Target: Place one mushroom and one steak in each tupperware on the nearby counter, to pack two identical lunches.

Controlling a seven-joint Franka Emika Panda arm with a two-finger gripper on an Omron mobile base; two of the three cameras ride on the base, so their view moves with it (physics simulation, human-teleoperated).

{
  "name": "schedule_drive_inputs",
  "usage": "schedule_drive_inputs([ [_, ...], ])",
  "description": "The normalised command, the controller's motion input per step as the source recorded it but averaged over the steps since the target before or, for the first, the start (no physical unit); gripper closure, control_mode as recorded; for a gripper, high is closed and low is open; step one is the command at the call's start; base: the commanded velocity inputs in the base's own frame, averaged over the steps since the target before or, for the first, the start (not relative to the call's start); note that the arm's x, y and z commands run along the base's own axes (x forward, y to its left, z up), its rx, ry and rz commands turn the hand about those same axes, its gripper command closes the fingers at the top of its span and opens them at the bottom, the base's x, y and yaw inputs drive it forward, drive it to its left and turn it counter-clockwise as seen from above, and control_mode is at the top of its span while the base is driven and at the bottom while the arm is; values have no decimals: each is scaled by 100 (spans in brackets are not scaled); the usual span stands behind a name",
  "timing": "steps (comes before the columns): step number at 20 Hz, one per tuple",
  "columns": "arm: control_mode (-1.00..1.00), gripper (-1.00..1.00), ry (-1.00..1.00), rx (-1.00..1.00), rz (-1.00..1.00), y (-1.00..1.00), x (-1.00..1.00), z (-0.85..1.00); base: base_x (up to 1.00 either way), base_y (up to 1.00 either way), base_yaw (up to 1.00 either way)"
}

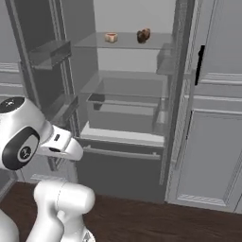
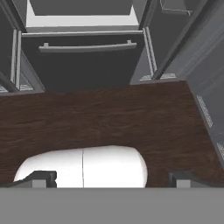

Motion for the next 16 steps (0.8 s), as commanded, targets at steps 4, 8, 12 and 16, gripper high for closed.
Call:
schedule_drive_inputs([
  [4,100,-100,0,0,0,0,0,0,90,-22,-4],
  [8,100,-100,0,0,0,0,0,0,100,0,0],
  [12,100,-100,0,0,0,0,0,0,99,1,-1],
  [16,100,-100,0,0,0,0,0,0,86,1,-4],
])
